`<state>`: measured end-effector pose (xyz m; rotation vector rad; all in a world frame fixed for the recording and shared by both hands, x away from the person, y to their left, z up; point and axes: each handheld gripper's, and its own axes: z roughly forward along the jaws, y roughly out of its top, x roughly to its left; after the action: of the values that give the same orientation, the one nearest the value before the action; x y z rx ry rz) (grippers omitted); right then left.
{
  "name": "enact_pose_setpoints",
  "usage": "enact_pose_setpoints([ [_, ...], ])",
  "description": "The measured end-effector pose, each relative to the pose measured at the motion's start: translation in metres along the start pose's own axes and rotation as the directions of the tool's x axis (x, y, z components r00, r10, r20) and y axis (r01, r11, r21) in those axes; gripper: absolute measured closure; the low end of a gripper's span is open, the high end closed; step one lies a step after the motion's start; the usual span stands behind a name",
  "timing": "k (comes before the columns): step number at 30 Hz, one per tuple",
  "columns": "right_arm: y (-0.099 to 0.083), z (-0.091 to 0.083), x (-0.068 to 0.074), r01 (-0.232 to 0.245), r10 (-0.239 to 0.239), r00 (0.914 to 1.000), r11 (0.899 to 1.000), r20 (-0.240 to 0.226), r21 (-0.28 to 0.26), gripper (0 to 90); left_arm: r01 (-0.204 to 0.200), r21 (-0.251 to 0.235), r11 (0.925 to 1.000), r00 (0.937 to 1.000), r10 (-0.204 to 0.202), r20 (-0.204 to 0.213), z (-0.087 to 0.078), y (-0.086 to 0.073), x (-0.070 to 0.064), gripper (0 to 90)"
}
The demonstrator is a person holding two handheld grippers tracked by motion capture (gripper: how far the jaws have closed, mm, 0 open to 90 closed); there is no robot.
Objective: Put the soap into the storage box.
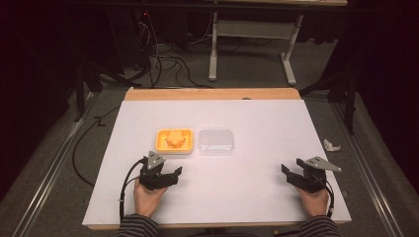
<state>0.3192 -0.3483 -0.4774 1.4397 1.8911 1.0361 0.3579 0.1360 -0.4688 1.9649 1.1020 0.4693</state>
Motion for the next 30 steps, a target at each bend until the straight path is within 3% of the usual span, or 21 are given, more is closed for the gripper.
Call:
enact_pose_setpoints([
  [7, 0.000, 0.000, 0.000, 0.003, -0.003, 1.0000, 1.000, 0.000, 0.000, 32.2, -0.016, -0.001, 0.9999, 0.9998, 0.016, -0.009, 0.005, -0.001, -0.002, 25.0],
  [30, 0.000, 0.000, 0.001, 0.007, -0.007, 1.0000, 1.000, 0.005, -0.001, 32.2, -0.010, -0.009, 0.9999, 0.9994, 0.010, -0.033, 0.013, -0.008, -0.003, 25.4],
])
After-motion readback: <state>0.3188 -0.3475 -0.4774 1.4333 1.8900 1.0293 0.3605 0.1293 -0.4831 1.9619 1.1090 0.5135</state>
